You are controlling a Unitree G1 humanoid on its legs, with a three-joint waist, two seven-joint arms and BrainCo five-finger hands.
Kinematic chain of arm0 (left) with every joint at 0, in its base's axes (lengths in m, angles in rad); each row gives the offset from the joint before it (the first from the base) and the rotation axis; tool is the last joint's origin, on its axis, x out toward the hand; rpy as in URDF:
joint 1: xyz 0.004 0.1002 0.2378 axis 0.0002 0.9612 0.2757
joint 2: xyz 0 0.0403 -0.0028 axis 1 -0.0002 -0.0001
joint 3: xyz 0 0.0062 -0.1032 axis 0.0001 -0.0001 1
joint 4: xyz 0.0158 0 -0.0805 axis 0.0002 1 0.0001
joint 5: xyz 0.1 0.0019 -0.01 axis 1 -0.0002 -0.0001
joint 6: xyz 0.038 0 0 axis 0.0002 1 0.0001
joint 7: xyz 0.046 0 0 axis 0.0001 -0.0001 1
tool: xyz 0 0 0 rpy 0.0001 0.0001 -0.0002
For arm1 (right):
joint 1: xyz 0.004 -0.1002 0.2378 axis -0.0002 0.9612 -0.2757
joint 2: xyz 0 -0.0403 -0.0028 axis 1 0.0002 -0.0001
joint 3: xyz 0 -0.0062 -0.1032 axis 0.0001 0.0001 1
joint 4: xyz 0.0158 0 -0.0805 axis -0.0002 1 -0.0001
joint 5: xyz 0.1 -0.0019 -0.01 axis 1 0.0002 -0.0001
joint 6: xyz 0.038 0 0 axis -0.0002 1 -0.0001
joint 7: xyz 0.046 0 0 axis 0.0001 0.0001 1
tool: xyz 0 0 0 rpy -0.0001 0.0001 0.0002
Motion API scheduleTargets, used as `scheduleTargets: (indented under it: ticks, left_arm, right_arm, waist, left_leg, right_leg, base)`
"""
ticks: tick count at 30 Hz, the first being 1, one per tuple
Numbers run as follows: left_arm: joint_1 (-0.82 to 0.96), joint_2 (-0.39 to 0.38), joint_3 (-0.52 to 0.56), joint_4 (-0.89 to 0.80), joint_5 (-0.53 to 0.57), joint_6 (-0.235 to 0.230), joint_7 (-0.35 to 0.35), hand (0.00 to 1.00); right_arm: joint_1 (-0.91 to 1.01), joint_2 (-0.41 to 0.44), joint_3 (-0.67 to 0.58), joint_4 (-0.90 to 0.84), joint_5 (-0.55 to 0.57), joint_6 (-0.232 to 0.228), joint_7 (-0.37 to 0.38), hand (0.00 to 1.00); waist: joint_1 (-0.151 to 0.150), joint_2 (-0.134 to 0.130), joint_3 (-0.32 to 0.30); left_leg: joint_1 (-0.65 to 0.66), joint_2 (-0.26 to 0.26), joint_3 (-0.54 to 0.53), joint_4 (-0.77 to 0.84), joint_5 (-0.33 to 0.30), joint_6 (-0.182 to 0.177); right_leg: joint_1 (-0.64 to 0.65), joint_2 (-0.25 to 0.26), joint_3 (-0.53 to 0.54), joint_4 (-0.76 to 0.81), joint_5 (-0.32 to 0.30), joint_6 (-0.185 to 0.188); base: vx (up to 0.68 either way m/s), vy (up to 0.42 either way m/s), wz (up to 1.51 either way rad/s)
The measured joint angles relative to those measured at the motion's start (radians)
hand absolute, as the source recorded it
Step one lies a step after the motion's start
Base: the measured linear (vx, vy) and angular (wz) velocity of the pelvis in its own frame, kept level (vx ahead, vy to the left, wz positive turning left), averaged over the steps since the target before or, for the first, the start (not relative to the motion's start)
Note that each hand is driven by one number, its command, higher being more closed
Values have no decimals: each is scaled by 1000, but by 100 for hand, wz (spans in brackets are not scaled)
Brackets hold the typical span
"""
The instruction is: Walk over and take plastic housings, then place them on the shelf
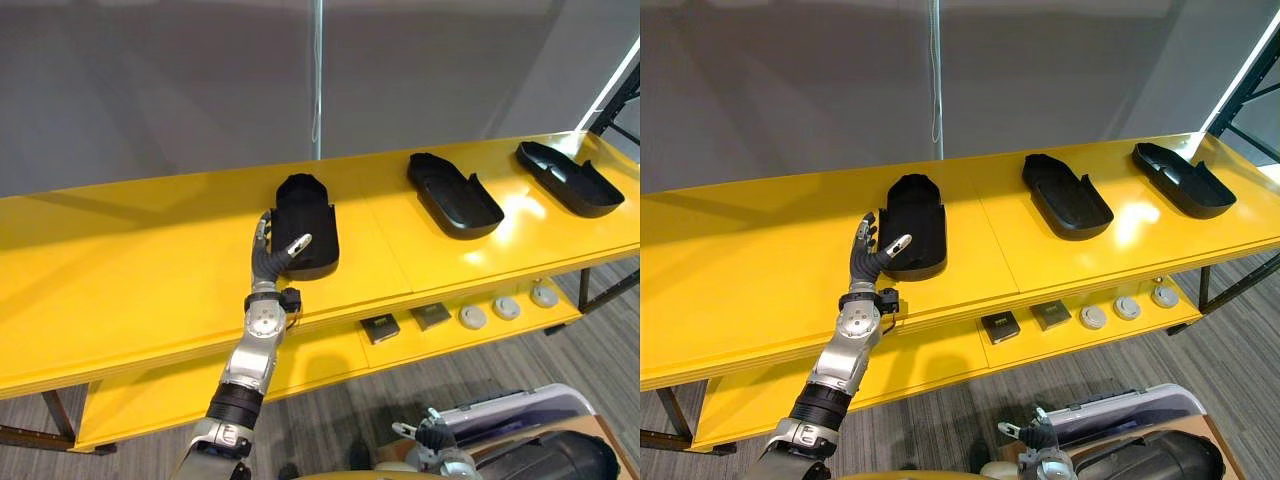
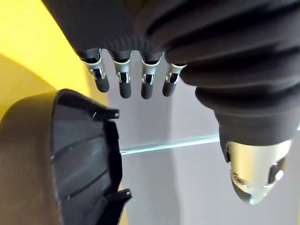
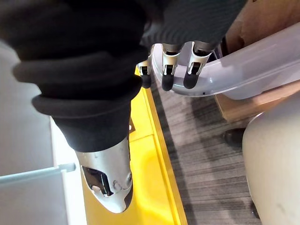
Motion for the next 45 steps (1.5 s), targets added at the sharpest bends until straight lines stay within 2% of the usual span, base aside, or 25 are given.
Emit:
scheduleTargets:
  ticks: [3,6,7,10,15,18,22,32,36,45]
  left_arm:
    - [66,1,-39,-117,161,-4,17,0]
    - [161,3,-71,-192,261,-18,18,0]
    - [201,2,-88,-208,292,-22,16,100]
    - [279,4,-140,-231,335,-27,8,100]
    - [358,9,-209,-231,345,-65,-73,100]
    - [372,23,-225,-230,342,-81,-116,100]
    - [366,24,-231,-189,341,-93,-138,100]
    - [240,23,-255,-25,331,-82,-138,100]
    - [194,21,-257,15,323,-56,-137,100]
    - [112,20,-248,103,291,-32,-127,100]
  right_arm:
    - [5,1,0,5,5,-6,0,0]
    - [-1,1,0,24,6,-18,-1,0]
    - [-1,1,0,24,6,-20,-1,0]
    - [1,1,1,24,7,-26,-1,0]
    - [14,-1,1,24,7,-37,-2,0]
    - [15,-3,2,24,5,-37,-2,0]
    - [15,-4,2,24,4,-37,-2,0]
    - [14,-4,1,21,-5,-36,-1,0]
    - [12,-3,0,17,-4,-35,-2,0]
    - [14,-1,-2,5,-5,-33,-1,0]
  waist:
    - [12,2,-1]
    - [15,3,-2]
    - [15,3,-2]
    - [17,3,-2]
    - [42,6,-5]
    - [43,11,-8]
    - [42,12,-12]
    - [38,11,-13]
    - [29,12,-13]
    - [12,12,-13]
  left_leg:
    - [1,0,-6,0,0,0]
    - [5,0,-7,0,0,0]
    - [6,0,-6,0,0,0]
    - [6,0,-4,0,0,0]
    - [5,2,8,-1,-4,-5]
    - [4,3,15,-5,-7,-3]
    - [4,3,23,0,-8,-2]
    - [3,2,49,1,-10,3]
    - [0,2,51,1,-9,8]
    - [2,4,71,1,-13,3]
  right_leg:
    - [3,0,-3,0,-1,1]
    - [8,0,-3,0,-2,3]
    - [9,-1,-3,0,-3,3]
    - [9,-1,-1,0,-3,5]
    - [8,1,6,0,-12,14]
    - [6,2,12,0,-13,14]
    - [-3,3,24,0,-12,14]
    - [-16,4,48,0,-12,14]
    - [-20,4,51,0,-11,13]
    - [-24,6,62,-4,-3,4]
  base:
    - [-7,6,4]
    - [-4,3,1]
    - [-38,13,2]
    - [-38,9,0]
    - [-49,2,-4]
    - [-14,1,-5]
    - [4,9,-10]
    - [0,8,-7]
    - [-3,3,-3]
    - [-24,2,-4]
